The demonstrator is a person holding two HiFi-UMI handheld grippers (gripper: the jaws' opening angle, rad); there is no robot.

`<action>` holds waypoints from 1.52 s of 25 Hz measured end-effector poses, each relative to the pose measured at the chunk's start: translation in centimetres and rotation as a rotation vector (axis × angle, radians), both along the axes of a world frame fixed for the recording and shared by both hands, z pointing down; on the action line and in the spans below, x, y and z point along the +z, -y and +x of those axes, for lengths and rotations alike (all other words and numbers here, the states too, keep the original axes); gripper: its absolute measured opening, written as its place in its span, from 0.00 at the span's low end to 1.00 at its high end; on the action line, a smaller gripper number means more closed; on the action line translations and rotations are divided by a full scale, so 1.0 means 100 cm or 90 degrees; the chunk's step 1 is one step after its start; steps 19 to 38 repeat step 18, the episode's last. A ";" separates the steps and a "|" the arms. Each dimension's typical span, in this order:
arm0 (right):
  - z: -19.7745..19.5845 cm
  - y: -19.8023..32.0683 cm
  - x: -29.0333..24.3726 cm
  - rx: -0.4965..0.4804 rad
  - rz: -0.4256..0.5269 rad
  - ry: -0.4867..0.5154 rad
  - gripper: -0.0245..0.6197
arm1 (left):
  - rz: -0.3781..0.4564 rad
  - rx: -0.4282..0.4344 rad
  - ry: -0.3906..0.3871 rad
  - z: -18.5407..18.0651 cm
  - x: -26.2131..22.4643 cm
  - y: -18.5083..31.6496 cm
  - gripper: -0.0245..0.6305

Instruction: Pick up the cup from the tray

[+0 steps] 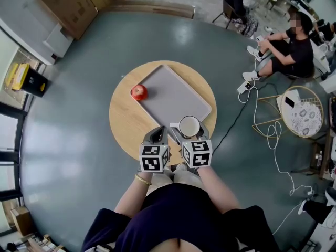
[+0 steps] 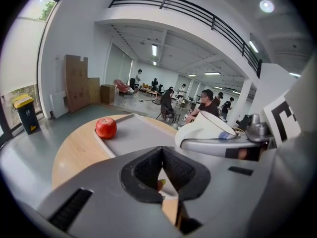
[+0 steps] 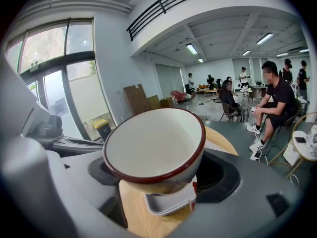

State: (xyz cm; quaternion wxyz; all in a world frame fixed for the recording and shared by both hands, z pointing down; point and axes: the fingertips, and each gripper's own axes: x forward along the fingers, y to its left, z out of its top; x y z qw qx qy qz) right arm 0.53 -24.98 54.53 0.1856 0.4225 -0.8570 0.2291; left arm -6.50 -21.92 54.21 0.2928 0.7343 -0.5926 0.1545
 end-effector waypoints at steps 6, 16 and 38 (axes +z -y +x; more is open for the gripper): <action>0.002 -0.001 -0.003 0.001 0.004 -0.001 0.67 | 0.002 -0.006 0.002 -0.001 -0.003 0.000 0.05; -0.001 -0.004 -0.007 -0.003 0.010 -0.002 0.67 | 0.008 -0.011 0.006 -0.006 -0.007 -0.002 0.05; -0.001 -0.003 -0.008 -0.003 0.010 -0.002 0.67 | 0.008 -0.011 0.005 -0.006 -0.008 -0.003 0.05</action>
